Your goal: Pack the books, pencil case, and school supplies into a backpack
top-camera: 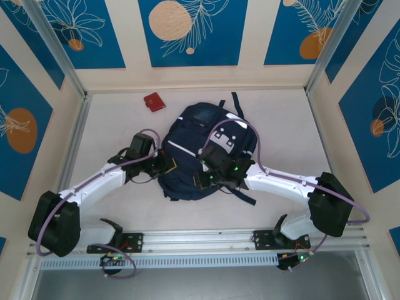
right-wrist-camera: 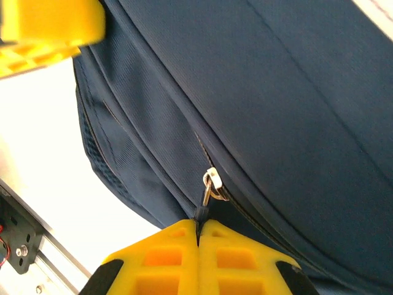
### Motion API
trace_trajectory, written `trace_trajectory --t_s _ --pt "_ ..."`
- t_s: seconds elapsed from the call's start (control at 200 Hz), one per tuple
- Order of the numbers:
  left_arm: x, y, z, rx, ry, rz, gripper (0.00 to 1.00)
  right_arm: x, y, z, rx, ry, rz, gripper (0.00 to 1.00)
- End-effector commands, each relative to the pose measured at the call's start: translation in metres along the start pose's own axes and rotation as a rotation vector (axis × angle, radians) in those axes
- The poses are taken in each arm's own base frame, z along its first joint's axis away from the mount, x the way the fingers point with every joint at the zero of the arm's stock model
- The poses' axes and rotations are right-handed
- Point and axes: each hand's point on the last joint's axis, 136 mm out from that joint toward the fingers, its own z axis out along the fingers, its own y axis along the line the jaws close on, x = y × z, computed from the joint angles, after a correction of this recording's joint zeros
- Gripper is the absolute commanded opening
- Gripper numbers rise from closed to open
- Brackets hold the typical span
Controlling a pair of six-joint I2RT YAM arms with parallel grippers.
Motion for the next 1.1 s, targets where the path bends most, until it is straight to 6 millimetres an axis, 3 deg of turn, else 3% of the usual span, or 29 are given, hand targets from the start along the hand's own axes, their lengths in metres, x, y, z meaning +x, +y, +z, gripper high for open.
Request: trace_trajectory --t_s 0.0,0.08,0.175,0.255,0.455,0.605,0.82,1.095 --pt "0.008 -0.041 0.005 0.126 0.035 0.056 0.0 -0.033 0.047 -0.006 -0.154 -0.085 -0.032 0.0" --pt "0.012 -0.045 0.009 0.13 0.046 0.06 0.0 -0.04 0.046 -0.006 -0.141 -0.093 -0.012 0.0" --pt "0.013 -0.047 0.009 0.122 0.054 0.076 0.0 -0.038 0.029 -0.01 -0.069 -0.095 0.043 0.01" --pt "0.013 -0.032 0.0 0.007 0.049 0.139 0.18 -0.031 0.012 -0.021 0.003 -0.096 0.068 0.19" --pt "0.009 -0.018 -0.028 -0.139 0.027 0.293 0.42 -0.01 -0.022 -0.054 0.093 -0.141 0.153 0.51" --pt "0.009 -0.026 -0.039 -0.164 0.007 0.422 0.5 -0.006 -0.058 -0.078 0.198 -0.196 0.313 0.67" --pt "0.024 -0.053 -0.038 -0.189 0.015 0.572 0.5 -0.004 -0.088 -0.087 0.179 -0.212 0.556 0.72" --pt "0.049 -0.065 -0.008 -0.274 0.043 0.693 0.48 -0.008 -0.095 -0.078 0.108 -0.197 0.72 0.71"
